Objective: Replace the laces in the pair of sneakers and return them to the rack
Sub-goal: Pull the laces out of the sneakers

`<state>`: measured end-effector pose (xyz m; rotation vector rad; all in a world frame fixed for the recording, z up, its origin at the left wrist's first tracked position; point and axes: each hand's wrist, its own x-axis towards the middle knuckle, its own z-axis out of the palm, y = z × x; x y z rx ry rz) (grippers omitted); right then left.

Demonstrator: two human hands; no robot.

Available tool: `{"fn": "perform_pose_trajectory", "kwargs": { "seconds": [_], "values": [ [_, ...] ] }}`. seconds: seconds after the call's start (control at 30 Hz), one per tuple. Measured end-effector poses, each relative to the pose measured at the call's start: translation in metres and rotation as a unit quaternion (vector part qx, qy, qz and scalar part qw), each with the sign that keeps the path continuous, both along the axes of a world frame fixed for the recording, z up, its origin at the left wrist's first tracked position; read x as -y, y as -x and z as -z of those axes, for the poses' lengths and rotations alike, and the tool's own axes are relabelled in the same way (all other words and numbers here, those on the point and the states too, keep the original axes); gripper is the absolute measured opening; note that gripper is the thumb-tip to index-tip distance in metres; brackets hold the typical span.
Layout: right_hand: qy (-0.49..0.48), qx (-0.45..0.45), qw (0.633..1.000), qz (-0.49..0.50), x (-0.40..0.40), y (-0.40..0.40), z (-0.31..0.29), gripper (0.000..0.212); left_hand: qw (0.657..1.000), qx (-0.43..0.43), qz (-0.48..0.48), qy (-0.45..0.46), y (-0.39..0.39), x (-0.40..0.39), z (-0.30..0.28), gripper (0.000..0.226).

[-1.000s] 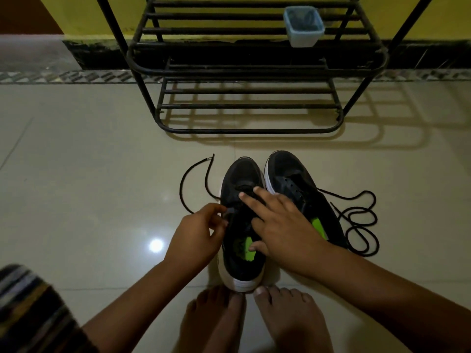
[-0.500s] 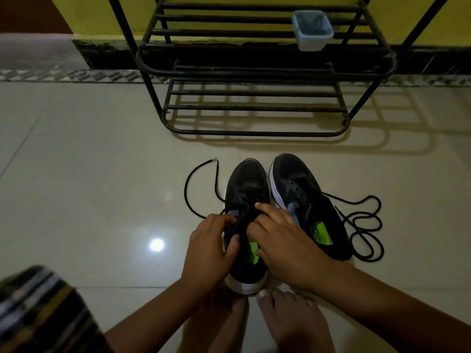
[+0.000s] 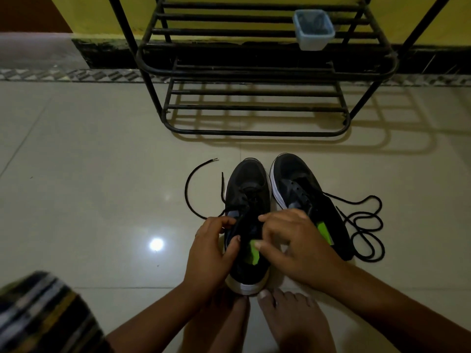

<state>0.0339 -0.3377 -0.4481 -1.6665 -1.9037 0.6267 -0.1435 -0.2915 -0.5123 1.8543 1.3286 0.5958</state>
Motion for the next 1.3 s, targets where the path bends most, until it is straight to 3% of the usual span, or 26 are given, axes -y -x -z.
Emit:
{"fn": "perform_pose_trajectory", "kwargs": {
  "seconds": [0.1,0.2,0.3,0.43,0.53,0.6,0.7,0.87,0.97,1.1,1.2,1.3],
  "values": [
    [0.041,-0.021,0.995,0.087,-0.007,-0.012,-0.002,0.013,1.0,0.005,-0.002,0.009,-0.001,0.001,0.002,0.027],
    [0.05,0.097,0.993,0.053,-0.013,-0.017,0.002,0.017,1.0,0.011,0.001,0.014,-0.001,0.001,0.002,0.027],
    [0.04,0.122,0.992,0.006,-0.013,-0.018,0.002,0.018,1.0,0.018,0.002,0.008,-0.001,0.001,0.0,0.026],
    [0.08,-0.009,0.997,-0.01,-0.003,-0.021,-0.001,0.019,0.999,0.033,-0.004,0.003,-0.003,0.002,-0.002,0.027],
    [0.064,-0.034,0.997,-0.034,0.004,-0.013,0.002,0.016,0.999,0.035,-0.009,0.003,-0.005,0.002,-0.002,0.029],
    [0.059,-0.123,0.991,-0.007,0.004,-0.011,0.0,0.026,0.999,0.039,-0.007,0.005,-0.004,0.002,-0.001,0.027],
    [0.062,-0.329,0.94,0.065,-0.002,-0.019,-0.01,0.038,0.999,0.043,-0.007,0.004,-0.002,0.002,-0.001,0.029],
    [0.045,-0.46,0.875,0.147,-0.012,-0.03,-0.025,0.023,0.999,0.035,-0.007,-0.005,-0.004,0.001,-0.002,0.032],
    [0.036,-0.485,0.855,0.182,-0.015,-0.037,-0.03,0.026,0.999,0.035,-0.006,-0.001,-0.003,0.002,-0.002,0.032],
    [0.048,-0.454,0.868,0.194,-0.013,-0.04,-0.035,0.035,0.999,0.038,0.002,-0.002,-0.002,0.002,-0.003,0.032],
    [0.178,-0.509,0.828,0.154,-0.012,-0.039,-0.042,0.04,1.0,0.026,0.011,-0.006,-0.003,0.001,-0.002,0.029],
    [0.342,-0.486,0.8,0.081,-0.016,-0.04,-0.049,0.037,1.0,0.015,0.017,-0.013,-0.004,0.0,-0.001,0.029]
  ]
}}
